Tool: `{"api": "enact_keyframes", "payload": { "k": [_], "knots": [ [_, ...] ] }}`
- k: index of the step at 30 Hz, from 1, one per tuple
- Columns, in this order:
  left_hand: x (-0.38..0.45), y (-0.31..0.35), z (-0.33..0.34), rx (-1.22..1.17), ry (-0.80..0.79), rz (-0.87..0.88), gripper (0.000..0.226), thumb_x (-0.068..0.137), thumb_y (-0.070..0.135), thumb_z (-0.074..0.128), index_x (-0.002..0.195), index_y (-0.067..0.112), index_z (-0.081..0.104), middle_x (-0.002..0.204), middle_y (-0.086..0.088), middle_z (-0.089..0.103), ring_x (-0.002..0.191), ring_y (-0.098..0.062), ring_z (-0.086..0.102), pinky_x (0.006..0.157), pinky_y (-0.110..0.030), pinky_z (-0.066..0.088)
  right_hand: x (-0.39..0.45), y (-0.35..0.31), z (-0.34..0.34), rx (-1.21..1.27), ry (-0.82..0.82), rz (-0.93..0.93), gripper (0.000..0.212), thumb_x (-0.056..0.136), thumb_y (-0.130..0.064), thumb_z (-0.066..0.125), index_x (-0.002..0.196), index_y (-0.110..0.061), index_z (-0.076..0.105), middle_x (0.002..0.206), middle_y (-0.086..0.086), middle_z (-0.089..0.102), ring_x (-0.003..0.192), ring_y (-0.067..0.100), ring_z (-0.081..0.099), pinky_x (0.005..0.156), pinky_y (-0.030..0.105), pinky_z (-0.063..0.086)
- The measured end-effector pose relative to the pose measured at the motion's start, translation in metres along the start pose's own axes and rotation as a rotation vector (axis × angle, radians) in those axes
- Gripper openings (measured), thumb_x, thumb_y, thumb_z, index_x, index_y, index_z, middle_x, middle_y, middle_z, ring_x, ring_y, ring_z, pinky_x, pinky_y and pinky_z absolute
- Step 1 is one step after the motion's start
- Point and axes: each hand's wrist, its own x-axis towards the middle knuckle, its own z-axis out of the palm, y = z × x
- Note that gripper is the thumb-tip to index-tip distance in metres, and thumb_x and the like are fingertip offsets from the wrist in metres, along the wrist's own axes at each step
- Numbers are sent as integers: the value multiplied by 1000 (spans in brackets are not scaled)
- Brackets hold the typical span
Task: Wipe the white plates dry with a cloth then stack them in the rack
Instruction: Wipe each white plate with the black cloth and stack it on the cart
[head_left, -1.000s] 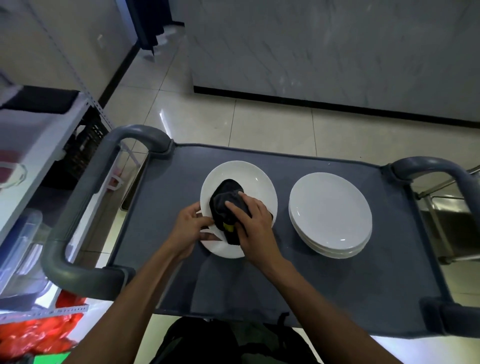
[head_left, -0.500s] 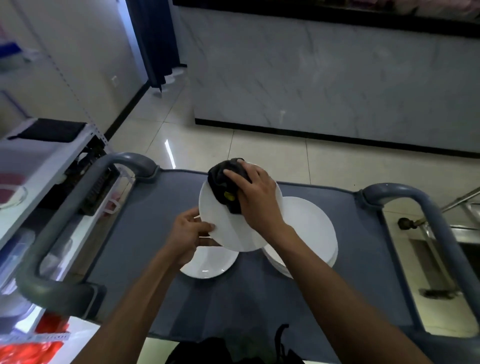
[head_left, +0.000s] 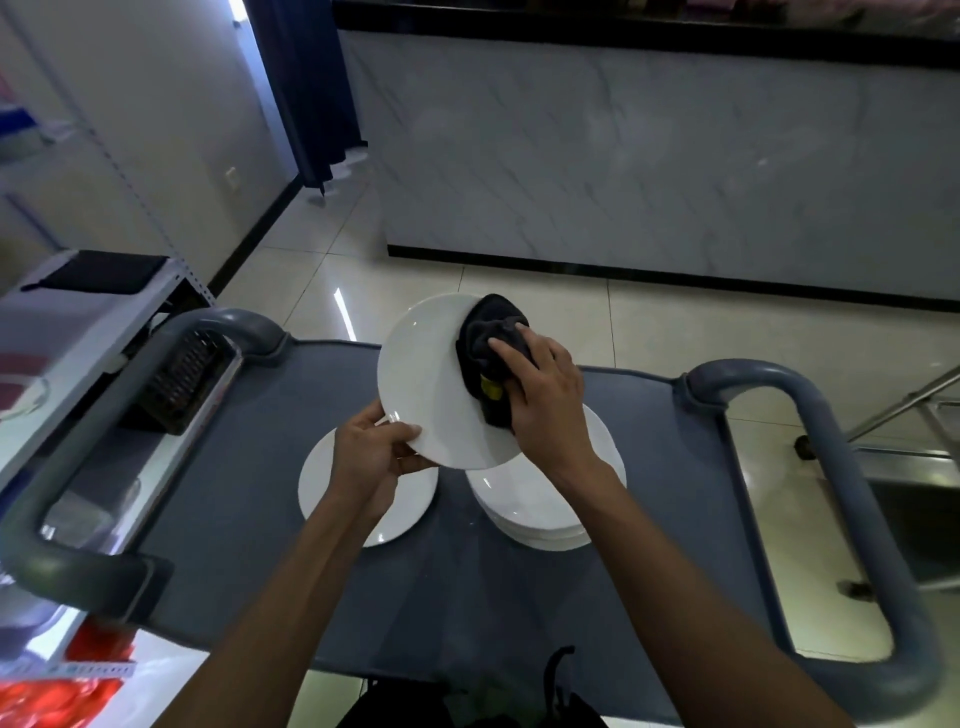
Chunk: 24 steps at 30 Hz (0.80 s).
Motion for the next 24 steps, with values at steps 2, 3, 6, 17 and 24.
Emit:
{"api": "enact_keyframes", "payload": {
  "k": [2,3,6,17,24],
  "knots": [
    [-4,-2,9,-21,6,15,42,83,-17,51,115,4,67,96,-14,73,80,-35,70,68,-54,60,-9,3,-6,16,-8,7,48,97,-7,54,141,-27,56,155,2,42,140,28,36,110,51,32],
    [-6,-3,13,-29,13,24,41,83,-16,51,113,6,68,95,-12,74,80,-34,71,67,-54,61,-15,4,-8,26,-11,14,48,97,-7,54,141,-27,56,155,2,42,140,28,36,110,52,32],
    [-12,-6,24,-44,37,48,40,84,-15,52,109,11,70,93,-8,74,80,-31,72,67,-52,61,-38,4,-12,58,-16,32,48,97,-5,55,141,-24,56,155,3,43,139,29,38,110,52,33],
    [-39,-20,62,25,-10,177,44,88,-10,55,116,21,71,106,-16,74,86,-38,73,65,-42,61,-90,0,-20,223,26,28,51,93,-1,58,139,-23,58,153,6,44,135,31,42,110,46,34],
    [-44,-15,67,39,-35,149,42,86,-15,52,106,18,71,88,-4,77,74,-30,73,61,-45,61,-89,35,-50,155,69,54,48,96,1,56,137,-22,61,154,5,43,138,29,39,112,44,32]
  ]
}}
